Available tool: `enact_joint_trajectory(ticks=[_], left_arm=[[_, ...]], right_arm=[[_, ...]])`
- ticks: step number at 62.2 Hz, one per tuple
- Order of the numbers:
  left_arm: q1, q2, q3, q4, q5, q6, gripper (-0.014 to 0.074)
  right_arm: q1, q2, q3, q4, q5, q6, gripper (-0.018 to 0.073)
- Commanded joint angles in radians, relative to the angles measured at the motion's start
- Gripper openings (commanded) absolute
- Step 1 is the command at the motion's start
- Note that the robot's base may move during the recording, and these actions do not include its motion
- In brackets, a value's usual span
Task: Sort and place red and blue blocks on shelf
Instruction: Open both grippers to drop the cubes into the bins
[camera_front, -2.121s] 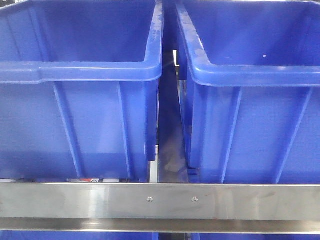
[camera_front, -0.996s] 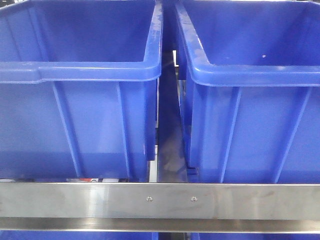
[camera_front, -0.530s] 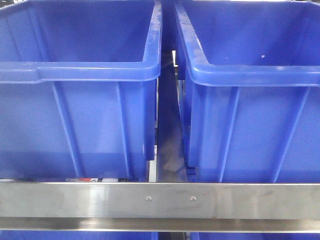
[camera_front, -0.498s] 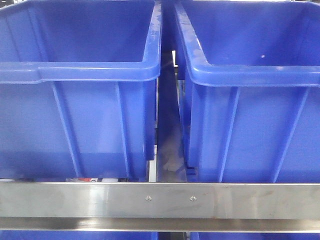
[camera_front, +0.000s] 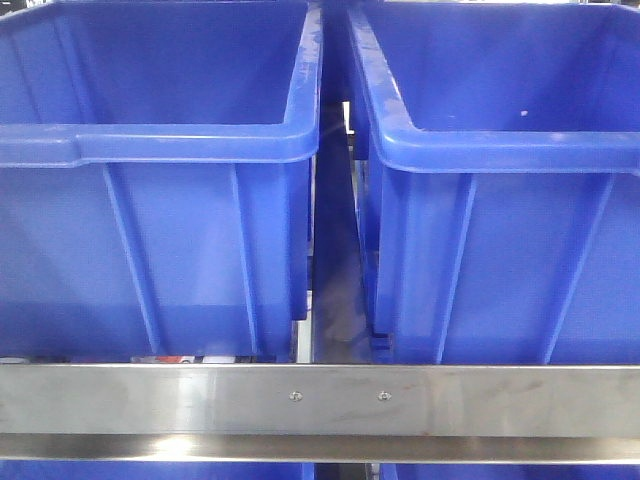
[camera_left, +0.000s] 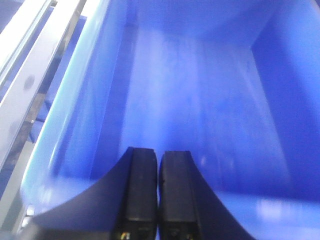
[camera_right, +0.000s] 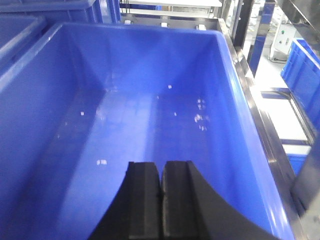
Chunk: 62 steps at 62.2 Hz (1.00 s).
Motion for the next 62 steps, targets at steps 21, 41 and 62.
enact_joint_trajectory(ticks=[21, 41, 62], left_arm=[[0.002, -0.041, 0.003, 0.004, -0.088, -0.008, 0.0129], [0.002, -0.041, 0.003, 0.004, -0.088, -0.008, 0.0129], [0.002, -0.041, 0.003, 0.004, -0.088, -0.008, 0.0129]], right_arm=[[-0.006, -0.014, -0.01, -0.01, -0.091, -0.007, 0.0059], [-0.006, -0.014, -0.01, -0.01, -0.088, -0.007, 0.0059], [-0.006, -0.014, -0.01, -0.01, -0.088, -0.007, 0.0059]])
